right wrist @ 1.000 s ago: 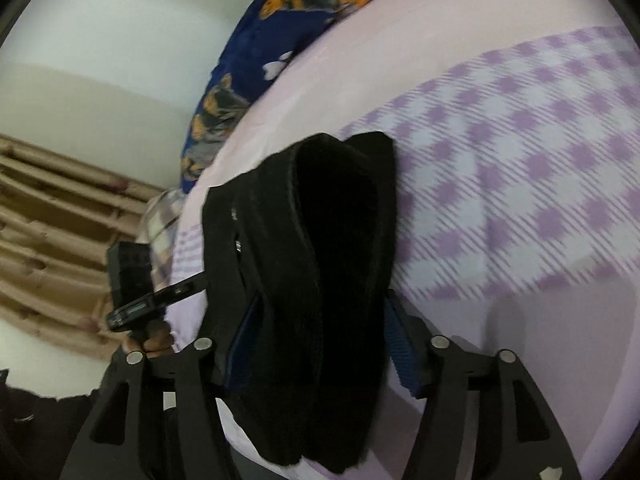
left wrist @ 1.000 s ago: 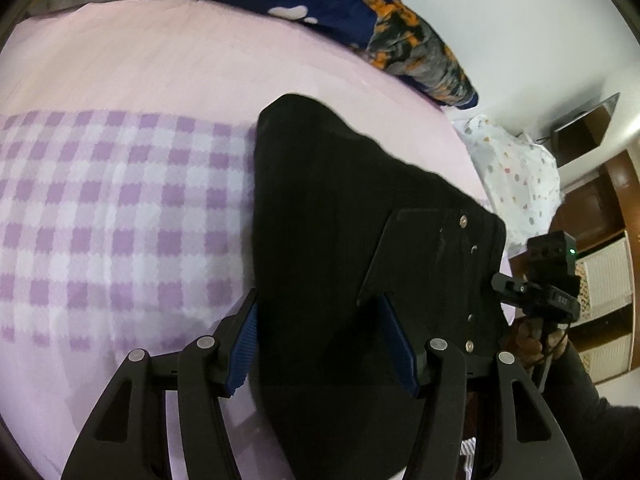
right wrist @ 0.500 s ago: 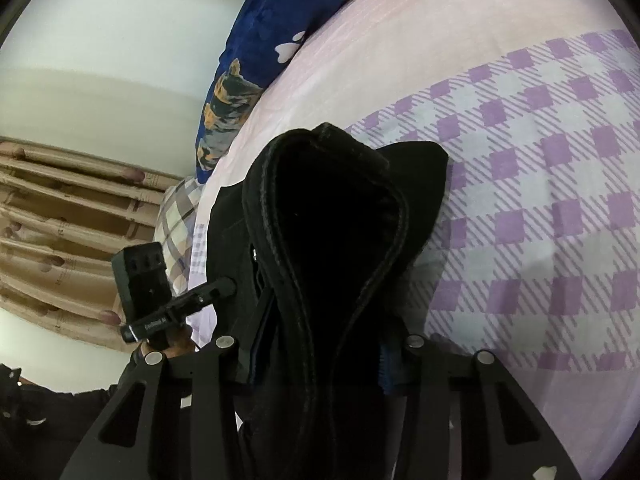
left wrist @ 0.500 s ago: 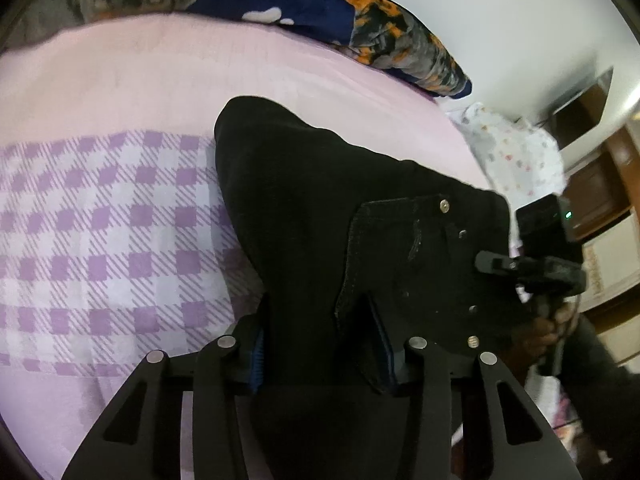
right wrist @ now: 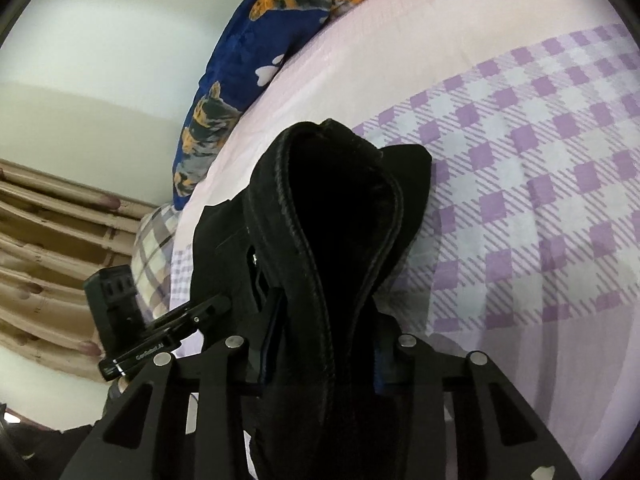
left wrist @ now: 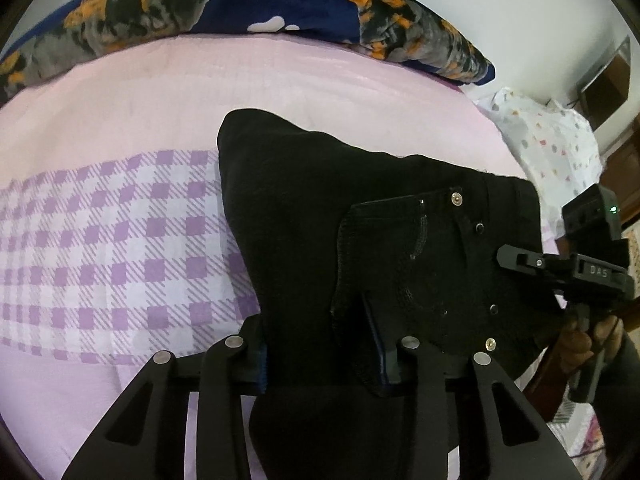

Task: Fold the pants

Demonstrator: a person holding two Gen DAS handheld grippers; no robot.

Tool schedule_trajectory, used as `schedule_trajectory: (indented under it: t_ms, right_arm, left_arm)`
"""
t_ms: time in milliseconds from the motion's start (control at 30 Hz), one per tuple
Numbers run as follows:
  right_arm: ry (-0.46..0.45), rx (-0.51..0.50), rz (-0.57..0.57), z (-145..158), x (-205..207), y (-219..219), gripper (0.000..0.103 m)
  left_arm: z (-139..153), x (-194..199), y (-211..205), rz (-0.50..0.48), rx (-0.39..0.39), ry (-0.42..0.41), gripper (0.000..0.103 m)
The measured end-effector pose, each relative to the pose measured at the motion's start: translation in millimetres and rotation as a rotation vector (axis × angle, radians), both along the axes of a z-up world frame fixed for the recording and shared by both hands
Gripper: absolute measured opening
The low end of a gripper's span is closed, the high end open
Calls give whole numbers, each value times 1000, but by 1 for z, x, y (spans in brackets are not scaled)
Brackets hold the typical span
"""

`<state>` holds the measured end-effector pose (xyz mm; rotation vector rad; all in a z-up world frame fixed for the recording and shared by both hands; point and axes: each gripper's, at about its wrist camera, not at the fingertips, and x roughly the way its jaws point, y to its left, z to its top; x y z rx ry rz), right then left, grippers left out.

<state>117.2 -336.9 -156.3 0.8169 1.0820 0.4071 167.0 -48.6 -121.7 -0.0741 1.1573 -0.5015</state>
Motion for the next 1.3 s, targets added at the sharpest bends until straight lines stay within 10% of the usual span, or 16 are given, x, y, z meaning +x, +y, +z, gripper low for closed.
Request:
schedule_trajectory:
  t_ms: [467, 1300]
  right_arm:
    - [-49, 25, -90, 31, -10, 18, 29]
    - [-50, 47, -3, 45, 21, 103, 28]
  left_arm:
    - [30, -22, 11, 33, -82, -66, 18]
    - [49, -38, 84, 146, -68, -154, 16]
